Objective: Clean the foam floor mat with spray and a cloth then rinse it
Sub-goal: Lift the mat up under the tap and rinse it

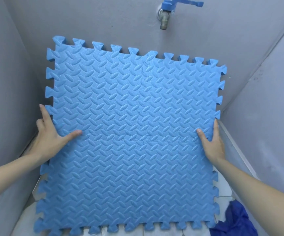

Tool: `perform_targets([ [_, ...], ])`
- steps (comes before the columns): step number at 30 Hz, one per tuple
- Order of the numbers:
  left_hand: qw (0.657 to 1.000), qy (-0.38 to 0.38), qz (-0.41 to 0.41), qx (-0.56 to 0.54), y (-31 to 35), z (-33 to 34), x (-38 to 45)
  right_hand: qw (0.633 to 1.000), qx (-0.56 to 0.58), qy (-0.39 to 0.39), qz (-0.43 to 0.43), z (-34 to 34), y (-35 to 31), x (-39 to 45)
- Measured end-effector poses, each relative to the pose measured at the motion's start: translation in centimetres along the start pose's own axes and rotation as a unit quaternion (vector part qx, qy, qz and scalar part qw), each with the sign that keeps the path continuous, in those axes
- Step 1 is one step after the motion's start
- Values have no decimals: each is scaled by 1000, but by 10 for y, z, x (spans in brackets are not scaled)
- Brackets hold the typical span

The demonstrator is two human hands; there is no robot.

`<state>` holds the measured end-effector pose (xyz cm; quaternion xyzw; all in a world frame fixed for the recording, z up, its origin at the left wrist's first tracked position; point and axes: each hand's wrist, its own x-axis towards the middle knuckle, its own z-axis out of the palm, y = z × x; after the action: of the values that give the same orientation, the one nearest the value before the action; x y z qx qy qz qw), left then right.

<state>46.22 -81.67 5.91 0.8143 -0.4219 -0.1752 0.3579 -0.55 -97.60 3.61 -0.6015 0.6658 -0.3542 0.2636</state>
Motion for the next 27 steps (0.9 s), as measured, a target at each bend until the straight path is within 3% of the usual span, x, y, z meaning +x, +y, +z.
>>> perform_targets([
  [3, 1000, -13, -5, 4, -8, 1, -3, 999, -3, 48, -15, 3, 7, 0],
  [9, 997, 75, -14, -16, -11, 19, -11, 989, 17, 148, -13, 21, 7, 3],
  [13, 998, 23, -49, 39, -15, 29, -15, 980, 26, 197, 29, 26, 13, 8],
  [18, 996, 22, -35, 73, -26, 36, -14, 982, 20, 167, 83, 26, 19, 13],
  [22, 989, 30, -65, 130, -25, 40, -20, 981, -20, 55, 186, 28, 19, -6],
  [27, 980, -22, -117, 159, -5, 27, -26, 962, -34, -23, 270, -6, 1, -27],
])
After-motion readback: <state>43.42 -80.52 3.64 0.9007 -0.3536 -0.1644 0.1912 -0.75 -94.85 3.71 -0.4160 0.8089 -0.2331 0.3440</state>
